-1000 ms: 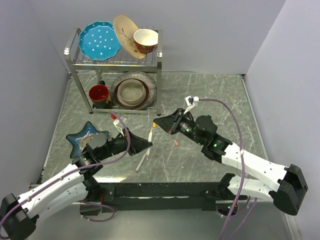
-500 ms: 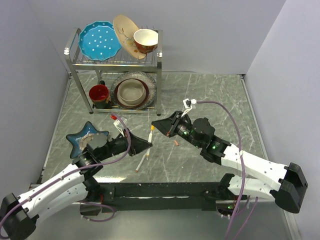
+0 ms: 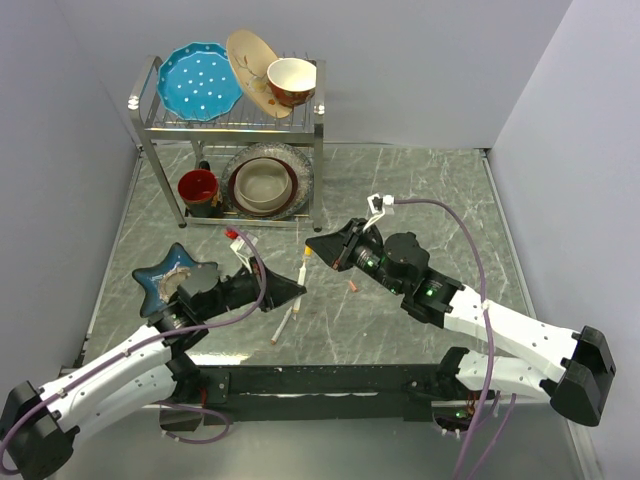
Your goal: Insert the pens into the pen caps
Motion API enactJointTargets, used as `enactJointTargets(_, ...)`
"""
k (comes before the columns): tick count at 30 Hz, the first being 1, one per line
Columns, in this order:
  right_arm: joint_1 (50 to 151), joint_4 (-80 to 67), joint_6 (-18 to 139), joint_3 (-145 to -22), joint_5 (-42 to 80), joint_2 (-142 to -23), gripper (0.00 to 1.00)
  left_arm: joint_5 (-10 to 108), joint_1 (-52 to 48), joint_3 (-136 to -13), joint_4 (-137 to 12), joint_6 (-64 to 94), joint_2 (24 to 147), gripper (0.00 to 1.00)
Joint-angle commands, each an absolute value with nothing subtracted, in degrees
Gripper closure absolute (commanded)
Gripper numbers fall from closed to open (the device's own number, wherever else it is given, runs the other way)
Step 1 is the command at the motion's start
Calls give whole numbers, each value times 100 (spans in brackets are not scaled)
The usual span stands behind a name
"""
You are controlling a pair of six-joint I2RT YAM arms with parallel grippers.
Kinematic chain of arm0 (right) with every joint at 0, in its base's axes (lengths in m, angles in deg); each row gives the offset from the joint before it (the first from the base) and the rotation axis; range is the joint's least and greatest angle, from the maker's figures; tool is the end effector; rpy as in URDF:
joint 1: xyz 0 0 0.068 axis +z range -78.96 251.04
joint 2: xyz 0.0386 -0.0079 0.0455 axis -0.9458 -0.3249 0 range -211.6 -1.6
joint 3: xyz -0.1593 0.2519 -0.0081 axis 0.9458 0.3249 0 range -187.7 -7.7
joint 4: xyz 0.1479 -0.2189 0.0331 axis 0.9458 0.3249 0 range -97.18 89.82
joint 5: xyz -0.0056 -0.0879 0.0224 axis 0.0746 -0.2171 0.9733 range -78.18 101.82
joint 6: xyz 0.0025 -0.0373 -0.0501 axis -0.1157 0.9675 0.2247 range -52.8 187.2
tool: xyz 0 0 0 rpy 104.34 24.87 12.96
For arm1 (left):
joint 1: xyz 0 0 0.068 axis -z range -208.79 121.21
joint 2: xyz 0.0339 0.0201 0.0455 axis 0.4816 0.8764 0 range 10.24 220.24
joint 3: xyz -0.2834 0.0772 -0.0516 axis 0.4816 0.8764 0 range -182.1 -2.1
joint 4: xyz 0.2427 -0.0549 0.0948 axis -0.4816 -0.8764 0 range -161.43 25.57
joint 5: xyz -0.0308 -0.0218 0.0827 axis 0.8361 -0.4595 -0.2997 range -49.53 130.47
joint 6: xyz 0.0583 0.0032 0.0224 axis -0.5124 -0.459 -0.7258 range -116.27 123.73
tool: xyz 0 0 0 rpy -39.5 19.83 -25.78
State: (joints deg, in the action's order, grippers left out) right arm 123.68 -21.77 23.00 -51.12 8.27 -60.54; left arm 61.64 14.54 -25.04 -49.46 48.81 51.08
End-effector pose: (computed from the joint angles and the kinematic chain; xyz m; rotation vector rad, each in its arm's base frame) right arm 0.1534 0.1961 0.3510 -0.0750 1.7360 1.2426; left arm 0.1156 -0.1327 0.2773 0.2934 1.8139 -1.4409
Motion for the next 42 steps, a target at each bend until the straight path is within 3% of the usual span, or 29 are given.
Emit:
enactJointTargets(1,12413,-2273,2414,-5375,690,-5952,100,6209,1471,-2706,-4641,4803,5146,99)
enactJointTargets(42,12518,-2159,2440,-5208,576,-5970,100,6183,1471,-2926,-4526,4706,5322,99)
